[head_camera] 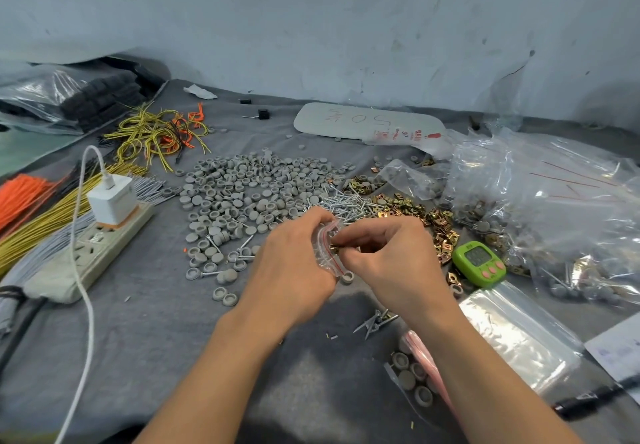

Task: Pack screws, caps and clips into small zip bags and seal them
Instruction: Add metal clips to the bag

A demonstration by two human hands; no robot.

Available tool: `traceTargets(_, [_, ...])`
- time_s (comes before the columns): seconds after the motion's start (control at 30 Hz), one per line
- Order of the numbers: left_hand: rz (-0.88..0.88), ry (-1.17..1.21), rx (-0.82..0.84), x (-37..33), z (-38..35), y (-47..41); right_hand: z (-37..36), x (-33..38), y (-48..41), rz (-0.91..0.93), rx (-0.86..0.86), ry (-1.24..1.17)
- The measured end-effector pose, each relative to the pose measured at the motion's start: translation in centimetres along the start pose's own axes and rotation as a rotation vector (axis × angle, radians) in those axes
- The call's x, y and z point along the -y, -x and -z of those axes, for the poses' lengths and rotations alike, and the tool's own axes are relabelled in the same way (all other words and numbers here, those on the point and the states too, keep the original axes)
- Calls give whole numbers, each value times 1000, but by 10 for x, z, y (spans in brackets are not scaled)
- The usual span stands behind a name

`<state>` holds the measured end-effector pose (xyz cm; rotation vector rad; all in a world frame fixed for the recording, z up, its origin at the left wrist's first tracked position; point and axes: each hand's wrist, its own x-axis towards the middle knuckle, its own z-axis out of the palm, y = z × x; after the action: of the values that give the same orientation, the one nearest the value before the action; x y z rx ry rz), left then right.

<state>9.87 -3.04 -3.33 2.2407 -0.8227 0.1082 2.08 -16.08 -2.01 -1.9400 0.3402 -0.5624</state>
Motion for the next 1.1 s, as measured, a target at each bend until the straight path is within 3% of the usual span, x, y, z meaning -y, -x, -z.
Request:
traceTargets(0.7, [8, 32, 28, -6, 3, 3, 3, 4, 1, 47, -31, 89])
traceTargets(0.8, [21, 78, 6, -5, 4, 2, 9, 5, -4, 78, -138, 72])
traceTargets(0.97, [49, 131, -40, 1, 6, 4, 43, -10, -12, -40, -340, 180])
traceTargets(1.1, [66, 122, -55, 2, 7, 5, 63, -25, -15, -140, -264, 374])
